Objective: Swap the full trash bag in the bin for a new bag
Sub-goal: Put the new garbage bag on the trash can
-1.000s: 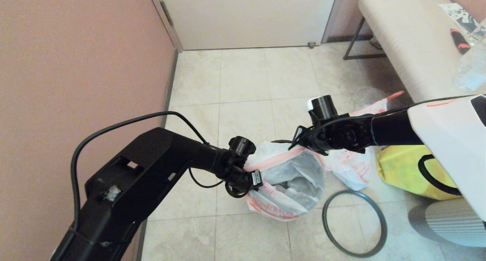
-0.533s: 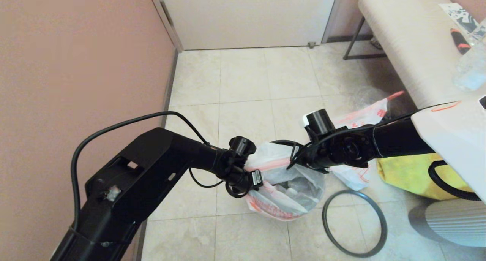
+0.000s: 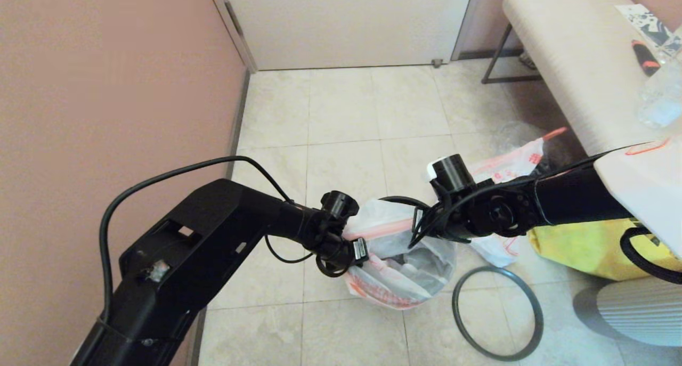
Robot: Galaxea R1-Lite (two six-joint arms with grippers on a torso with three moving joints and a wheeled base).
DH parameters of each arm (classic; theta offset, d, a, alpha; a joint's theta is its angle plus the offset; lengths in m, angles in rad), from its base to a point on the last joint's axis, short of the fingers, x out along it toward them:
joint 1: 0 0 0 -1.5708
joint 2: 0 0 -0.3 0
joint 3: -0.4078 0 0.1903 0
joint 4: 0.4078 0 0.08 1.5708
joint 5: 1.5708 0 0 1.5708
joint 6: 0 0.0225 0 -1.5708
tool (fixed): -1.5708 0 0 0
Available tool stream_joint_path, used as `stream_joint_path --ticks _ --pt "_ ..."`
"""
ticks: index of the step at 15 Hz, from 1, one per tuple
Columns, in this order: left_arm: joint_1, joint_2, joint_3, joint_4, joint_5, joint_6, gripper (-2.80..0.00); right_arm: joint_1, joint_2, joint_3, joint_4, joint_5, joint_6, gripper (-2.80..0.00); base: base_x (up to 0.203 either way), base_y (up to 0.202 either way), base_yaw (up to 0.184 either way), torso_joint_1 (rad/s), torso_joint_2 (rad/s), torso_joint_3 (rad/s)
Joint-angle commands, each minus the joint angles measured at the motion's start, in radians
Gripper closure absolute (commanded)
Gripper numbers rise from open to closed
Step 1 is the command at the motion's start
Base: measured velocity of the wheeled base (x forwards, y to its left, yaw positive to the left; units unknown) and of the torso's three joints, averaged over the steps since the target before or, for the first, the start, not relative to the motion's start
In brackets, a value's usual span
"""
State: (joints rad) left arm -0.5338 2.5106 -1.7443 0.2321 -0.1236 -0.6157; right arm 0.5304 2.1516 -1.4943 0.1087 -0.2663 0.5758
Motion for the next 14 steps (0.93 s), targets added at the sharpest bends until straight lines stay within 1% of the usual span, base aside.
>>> stream_joint_path --ticks 1,3,5,6,10,14 --pt "-0.001 0.000 0.000 0.001 -0.001 -0.004 0.00 0.007 0.024 -0.007 -0.007 0.000 0.036 -2.80 0.000 0.000 0.000 0.000 0.00 0.000" --pt "-0.002 0.000 0.002 0.001 0.001 -0.004 0.00 0.008 0.026 -0.011 -0.057 0.077 0.126 -2.80 0.000 0.000 0.000 0.000 0.00 0.000" --pt "-0.002 0.000 0.002 0.001 0.002 -0.004 0.00 0.000 0.042 -0.011 -0.150 0.089 0.163 -2.80 0.000 0.000 0.000 0.000 0.00 0.000" --pt "-0.002 0.000 0.002 0.001 0.002 -0.004 0.00 -0.005 0.045 -0.013 -0.168 0.090 0.169 -2.80 0.000 0.000 0.000 0.000 0.00 0.000" --pt "-0.002 0.000 0.002 0.001 0.002 -0.004 0.00 -0.004 0.077 -0.044 -0.161 0.091 0.192 -2.80 0.000 0.000 0.000 0.000 0.00 0.000" --pt "0.000 0.000 0.002 0.001 0.002 -0.004 0.00 -0.005 0.118 -0.072 -0.164 0.093 0.192 -2.80 0.000 0.000 0.000 0.000 0.00 0.000"
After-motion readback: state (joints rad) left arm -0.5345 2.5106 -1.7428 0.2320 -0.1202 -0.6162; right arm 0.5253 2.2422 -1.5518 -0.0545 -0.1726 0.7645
